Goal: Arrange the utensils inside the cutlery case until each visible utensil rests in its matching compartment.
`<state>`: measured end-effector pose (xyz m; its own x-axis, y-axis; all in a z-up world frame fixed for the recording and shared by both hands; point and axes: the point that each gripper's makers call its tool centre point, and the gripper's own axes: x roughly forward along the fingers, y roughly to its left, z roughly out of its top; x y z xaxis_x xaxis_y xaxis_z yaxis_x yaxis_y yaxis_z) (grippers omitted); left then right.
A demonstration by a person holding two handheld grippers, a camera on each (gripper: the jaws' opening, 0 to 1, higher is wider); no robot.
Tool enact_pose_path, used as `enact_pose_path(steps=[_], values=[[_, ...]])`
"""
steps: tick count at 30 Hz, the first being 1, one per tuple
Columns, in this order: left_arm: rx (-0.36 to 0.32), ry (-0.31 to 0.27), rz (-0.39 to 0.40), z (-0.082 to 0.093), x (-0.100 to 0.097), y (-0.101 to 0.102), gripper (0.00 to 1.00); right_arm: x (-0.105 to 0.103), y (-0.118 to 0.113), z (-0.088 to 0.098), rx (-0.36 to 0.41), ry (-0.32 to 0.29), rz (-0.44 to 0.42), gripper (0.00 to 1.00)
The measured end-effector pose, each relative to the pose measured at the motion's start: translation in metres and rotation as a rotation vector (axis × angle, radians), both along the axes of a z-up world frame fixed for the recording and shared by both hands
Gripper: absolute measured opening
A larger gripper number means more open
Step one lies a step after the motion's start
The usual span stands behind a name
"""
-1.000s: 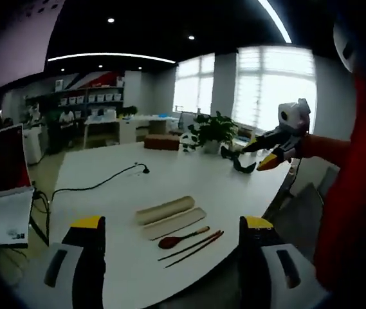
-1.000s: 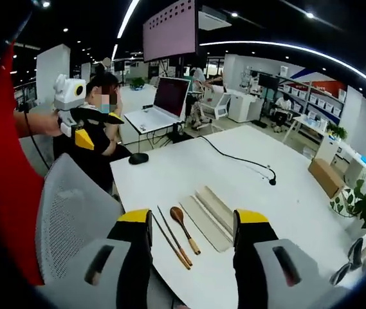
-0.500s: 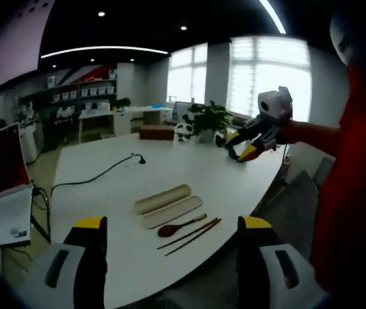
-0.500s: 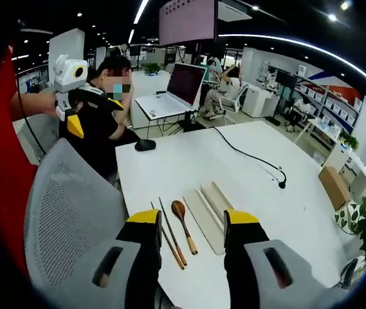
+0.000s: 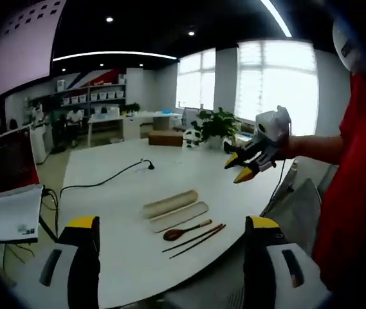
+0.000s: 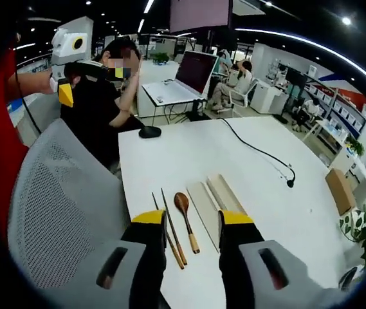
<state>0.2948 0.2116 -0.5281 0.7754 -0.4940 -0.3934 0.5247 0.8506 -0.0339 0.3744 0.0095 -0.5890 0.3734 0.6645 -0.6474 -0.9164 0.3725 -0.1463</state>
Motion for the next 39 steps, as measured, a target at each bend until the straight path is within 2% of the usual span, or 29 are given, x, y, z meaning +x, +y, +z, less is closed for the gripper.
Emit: enact_pose_path(steps=[3,6,9,15,20,23,27,33,39], values=[[0.005,0.017,-0.002,-0.005,-0.008,-0.004,0.87,-0.002,0.006,-0.01,-0.018,0.026,0.039,0.29],[0.036,0.035,-0.027,-0.012,-0.014,-0.007,0.87,-0.002,0.013,-0.018,-0.033,0.038,0.065,0.26],[0.057,0.048,-0.018,-0.018,-0.016,-0.004,0.85,-0.004,0.02,-0.024,-0.04,0.046,0.08,0.25],[0.011,0.023,0.034,-0.008,-0.024,0.006,0.84,-0.003,0.034,-0.044,-0.063,0.096,0.114,0.24],[-0.005,-0.001,0.069,-0.003,-0.026,0.018,0.83,0.001,0.038,-0.064,-0.093,0.117,0.113,0.17],[-0.008,-0.005,0.119,-0.002,-0.029,0.027,0.84,-0.005,0.045,-0.073,-0.078,0.171,0.132,0.18],[-0.015,-0.005,0.161,-0.004,-0.037,0.029,0.86,-0.006,0.053,-0.081,-0.102,0.171,0.162,0.17],[0.013,0.027,0.172,-0.014,-0.049,0.026,0.86,-0.009,0.058,-0.096,-0.127,0.18,0.183,0.17],[0.023,0.04,0.173,-0.014,-0.052,0.024,0.85,-0.014,0.056,-0.107,-0.159,0.194,0.189,0.15]])
